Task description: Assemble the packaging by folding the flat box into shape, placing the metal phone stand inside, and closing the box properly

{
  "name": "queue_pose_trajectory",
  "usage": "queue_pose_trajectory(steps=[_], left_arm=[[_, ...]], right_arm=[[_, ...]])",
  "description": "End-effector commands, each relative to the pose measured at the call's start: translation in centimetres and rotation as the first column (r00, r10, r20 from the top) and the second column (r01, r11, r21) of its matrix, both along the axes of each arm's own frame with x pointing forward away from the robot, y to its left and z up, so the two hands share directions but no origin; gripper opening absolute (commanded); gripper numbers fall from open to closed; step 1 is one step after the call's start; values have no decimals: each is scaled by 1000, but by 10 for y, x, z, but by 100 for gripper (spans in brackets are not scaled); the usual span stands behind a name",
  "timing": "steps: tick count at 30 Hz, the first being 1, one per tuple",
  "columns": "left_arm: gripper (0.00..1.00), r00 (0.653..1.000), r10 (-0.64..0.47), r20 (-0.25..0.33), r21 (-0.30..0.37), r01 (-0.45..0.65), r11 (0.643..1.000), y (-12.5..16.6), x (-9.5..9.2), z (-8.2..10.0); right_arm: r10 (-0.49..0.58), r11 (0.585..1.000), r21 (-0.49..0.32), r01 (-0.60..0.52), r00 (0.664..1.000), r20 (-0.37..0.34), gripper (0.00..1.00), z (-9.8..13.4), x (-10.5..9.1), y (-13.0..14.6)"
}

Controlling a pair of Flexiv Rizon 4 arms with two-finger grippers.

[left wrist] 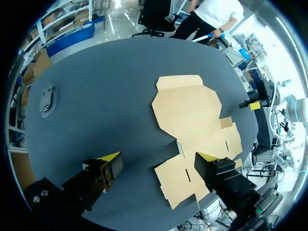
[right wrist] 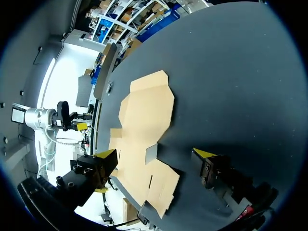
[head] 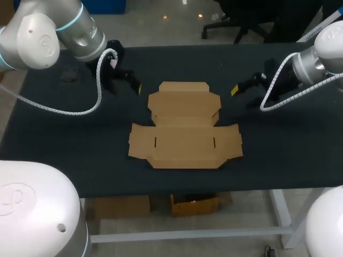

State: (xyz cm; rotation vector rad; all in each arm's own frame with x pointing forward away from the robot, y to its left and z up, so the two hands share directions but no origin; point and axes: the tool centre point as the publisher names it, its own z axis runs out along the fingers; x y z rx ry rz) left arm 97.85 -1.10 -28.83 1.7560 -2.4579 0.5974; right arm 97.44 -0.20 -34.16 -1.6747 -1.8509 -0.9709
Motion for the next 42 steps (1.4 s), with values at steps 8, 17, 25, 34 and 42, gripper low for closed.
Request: queue_pose_trajectory(steps=[8, 17, 25, 34, 42], left_arm=[[100, 1000, 0, -2, 5, 0, 1000, -1, 1, 0], [100, 997, -67, 32, -81, 70, 994, -7, 10, 2], [100, 995, -93, 41, -116, 97, 989, -7, 22, 5], [100, 994, -96, 47, -124, 101, 987, -14, 32, 3], [100, 994, -93, 51, -133, 99, 986, -12, 35, 5]], right_arm=[[11, 1000, 15, -11, 1000, -5, 100, -1, 3, -2], [20, 999, 33, -18, 999, -45, 100, -14, 22, 13], [-2, 995, 99, 10, 997, -83, 100, -31, 29, 18], [-36, 991, 126, 47, 996, -87, 71, -40, 33, 26], [-53, 989, 132, 65, 994, -91, 47, -44, 41, 36]])
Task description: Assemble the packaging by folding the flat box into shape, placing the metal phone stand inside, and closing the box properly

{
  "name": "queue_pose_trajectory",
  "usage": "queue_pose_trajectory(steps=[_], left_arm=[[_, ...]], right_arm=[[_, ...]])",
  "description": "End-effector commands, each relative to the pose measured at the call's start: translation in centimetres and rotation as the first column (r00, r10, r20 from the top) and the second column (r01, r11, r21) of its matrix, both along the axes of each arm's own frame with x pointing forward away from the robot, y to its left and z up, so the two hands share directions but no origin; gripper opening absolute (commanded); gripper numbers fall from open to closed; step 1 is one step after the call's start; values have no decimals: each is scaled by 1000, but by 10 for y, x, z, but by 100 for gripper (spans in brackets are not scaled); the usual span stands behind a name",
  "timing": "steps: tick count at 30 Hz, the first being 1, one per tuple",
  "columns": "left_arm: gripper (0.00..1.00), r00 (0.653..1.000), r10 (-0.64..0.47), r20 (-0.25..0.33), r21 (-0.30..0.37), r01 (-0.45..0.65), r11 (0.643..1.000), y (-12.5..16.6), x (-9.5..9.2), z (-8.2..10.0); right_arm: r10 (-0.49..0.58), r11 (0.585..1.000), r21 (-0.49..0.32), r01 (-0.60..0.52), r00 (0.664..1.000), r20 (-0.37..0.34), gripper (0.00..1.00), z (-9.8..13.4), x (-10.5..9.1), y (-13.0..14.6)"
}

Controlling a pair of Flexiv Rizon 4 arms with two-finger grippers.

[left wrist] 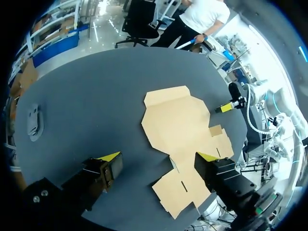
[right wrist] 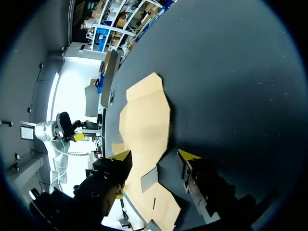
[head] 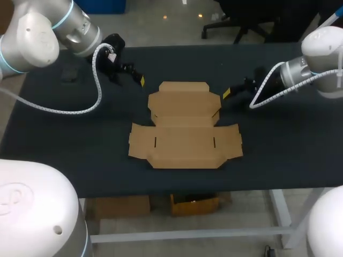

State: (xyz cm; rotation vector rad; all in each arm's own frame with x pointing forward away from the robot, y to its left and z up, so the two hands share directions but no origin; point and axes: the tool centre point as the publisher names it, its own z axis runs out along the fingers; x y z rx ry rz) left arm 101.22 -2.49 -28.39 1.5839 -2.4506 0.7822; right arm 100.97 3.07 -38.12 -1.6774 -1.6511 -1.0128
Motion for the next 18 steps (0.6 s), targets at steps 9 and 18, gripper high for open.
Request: queue_pose_trajectory(steps=[9, 18], left_arm=[[100, 1000, 5, 8, -2, -5, 1000, 5, 5, 3], [100, 1000, 5, 11, -8, -5, 1000, 7, 6, 4]], right_arm=[[-9, 999, -37, 8, 1000, -15, 47, -9, 12, 10], [-26, 999, -27, 26, 999, -23, 47, -18, 17, 10]])
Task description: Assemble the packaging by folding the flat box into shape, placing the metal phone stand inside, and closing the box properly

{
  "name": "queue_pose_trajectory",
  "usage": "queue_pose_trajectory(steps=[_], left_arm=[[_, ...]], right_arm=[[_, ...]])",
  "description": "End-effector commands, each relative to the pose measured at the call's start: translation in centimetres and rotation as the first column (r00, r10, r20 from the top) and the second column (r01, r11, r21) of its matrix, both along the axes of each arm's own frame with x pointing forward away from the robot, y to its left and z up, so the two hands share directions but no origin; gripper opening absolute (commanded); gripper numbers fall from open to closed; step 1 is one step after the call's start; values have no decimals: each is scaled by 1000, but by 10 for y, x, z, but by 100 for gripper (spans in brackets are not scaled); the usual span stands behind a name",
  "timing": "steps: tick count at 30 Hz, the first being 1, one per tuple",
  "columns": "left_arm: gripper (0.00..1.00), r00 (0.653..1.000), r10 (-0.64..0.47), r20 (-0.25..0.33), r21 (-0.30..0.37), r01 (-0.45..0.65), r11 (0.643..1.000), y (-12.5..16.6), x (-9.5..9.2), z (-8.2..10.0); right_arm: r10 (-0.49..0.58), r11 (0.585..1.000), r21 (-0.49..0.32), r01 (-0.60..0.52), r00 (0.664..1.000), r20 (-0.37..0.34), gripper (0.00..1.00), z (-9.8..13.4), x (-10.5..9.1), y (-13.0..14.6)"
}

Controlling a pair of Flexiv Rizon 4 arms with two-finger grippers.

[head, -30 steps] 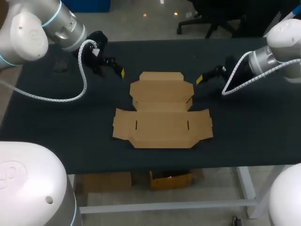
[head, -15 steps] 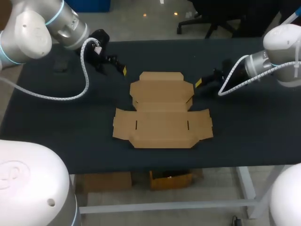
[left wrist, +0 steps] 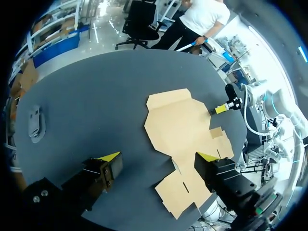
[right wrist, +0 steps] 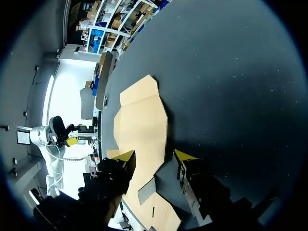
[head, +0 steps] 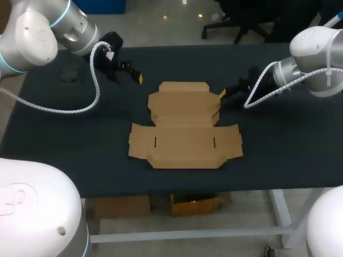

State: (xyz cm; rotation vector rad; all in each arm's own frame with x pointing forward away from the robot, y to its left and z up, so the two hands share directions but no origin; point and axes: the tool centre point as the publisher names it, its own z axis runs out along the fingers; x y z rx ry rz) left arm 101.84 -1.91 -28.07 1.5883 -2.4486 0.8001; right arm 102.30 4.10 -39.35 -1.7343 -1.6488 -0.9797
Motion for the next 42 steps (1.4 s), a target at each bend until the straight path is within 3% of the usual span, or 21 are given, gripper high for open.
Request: queue_pose_trajectory(steps=[1, 39, 42], left_arm=[[100, 1000, 1, 2, -1, -1, 1000, 2, 0, 1], [100, 1000, 20, 9, -27, -19, 999, 13, 2, -2], [100, 1000, 12, 6, -37, -12, 999, 14, 2, -2]], right_arm=[[-1, 1000, 15, 2, 1000, -4, 47, -7, 5, 0], [24, 993, 114, -25, 1000, 9, 38, -18, 20, 36], [24, 992, 123, -27, 999, 24, 34, -18, 19, 37]])
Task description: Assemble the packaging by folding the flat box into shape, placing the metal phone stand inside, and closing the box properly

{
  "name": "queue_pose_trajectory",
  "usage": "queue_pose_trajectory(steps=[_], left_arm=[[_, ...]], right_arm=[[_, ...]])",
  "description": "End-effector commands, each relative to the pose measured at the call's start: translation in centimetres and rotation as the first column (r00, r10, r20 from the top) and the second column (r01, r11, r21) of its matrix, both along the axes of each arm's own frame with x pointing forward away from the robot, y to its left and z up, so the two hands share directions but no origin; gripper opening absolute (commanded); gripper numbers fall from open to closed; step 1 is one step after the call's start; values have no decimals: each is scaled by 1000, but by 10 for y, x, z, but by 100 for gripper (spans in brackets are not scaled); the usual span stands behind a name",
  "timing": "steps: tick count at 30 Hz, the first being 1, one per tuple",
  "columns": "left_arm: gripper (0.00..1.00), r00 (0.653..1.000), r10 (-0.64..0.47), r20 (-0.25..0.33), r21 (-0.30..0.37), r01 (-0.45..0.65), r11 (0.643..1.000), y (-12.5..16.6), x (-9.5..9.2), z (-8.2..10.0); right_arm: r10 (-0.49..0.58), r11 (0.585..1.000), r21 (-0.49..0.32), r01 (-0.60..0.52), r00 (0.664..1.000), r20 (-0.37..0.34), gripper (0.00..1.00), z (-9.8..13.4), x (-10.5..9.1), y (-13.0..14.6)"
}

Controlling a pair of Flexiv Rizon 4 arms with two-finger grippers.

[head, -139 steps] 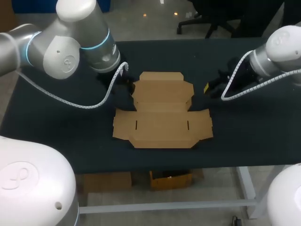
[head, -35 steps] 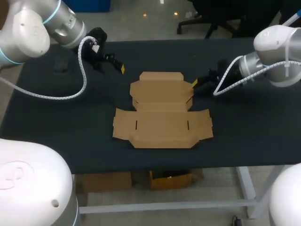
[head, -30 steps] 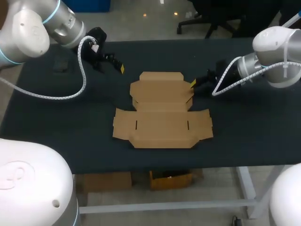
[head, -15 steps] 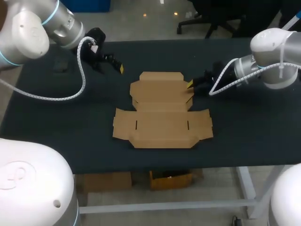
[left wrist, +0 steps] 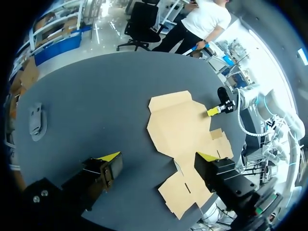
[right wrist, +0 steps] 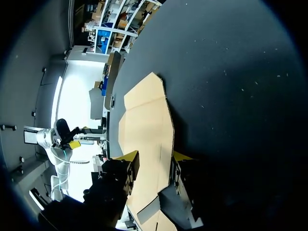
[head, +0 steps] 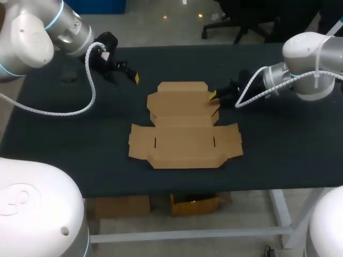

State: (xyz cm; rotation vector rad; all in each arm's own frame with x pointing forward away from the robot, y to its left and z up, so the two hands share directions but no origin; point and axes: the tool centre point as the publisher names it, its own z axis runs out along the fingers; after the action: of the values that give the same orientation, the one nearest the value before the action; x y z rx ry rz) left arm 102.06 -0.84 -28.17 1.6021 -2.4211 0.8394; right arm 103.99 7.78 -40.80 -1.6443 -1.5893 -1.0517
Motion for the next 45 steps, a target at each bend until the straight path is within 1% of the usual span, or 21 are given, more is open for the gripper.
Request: queue_pose_trajectory(steps=[1, 3, 6, 7, 14, 23, 33, 35, 36, 45], left_arm=[[100, 1000, -6, -1, -10, 6, 1000, 3, 0, -1], [100, 1000, -8, -3, -12, 8, 1000, 3, 1, -2], [100, 1000, -12, -8, -16, 12, 1000, 4, 2, -3], [100, 1000, -13, -10, -17, 13, 1000, 4, 2, -3], [100, 1000, -24, -16, -28, 24, 999, 5, 3, -3], [100, 999, -54, 10, -66, 54, 996, 6, 7, -2], [100, 995, -88, 52, -112, 93, 989, 9, 10, -2], [100, 995, -88, 52, -112, 93, 989, 9, 10, -2], [100, 995, -88, 52, -112, 93, 989, 9, 10, -2], [100, 995, -88, 52, -112, 93, 989, 9, 10, -2]], right_arm=[[6, 1000, 21, -6, 1000, 16, 30, -2, 2, 0], [3, 1000, 27, -4, 1000, 30, 14, -2, 1, 0], [2, 999, 33, -3, 999, 45, 2, -1, 1, 0], [1, 999, 35, -3, 999, 50, 0, 0, 1, 0], [-5, 999, 48, 0, 995, 100, 0, 4, -4, 1], [-8, 997, 81, -7, 982, 188, 0, 17, -9, -1], [-21, 992, 124, -20, 947, 322, 0, 38, -18, -5], [-8, 989, 139, -45, 934, 357, 0, 42, -20, -5], [20, 987, 139, -77, 928, 373, 0, 45, -21, -4], [20, 987, 139, -77, 928, 373, 0, 45, -21, -4]])
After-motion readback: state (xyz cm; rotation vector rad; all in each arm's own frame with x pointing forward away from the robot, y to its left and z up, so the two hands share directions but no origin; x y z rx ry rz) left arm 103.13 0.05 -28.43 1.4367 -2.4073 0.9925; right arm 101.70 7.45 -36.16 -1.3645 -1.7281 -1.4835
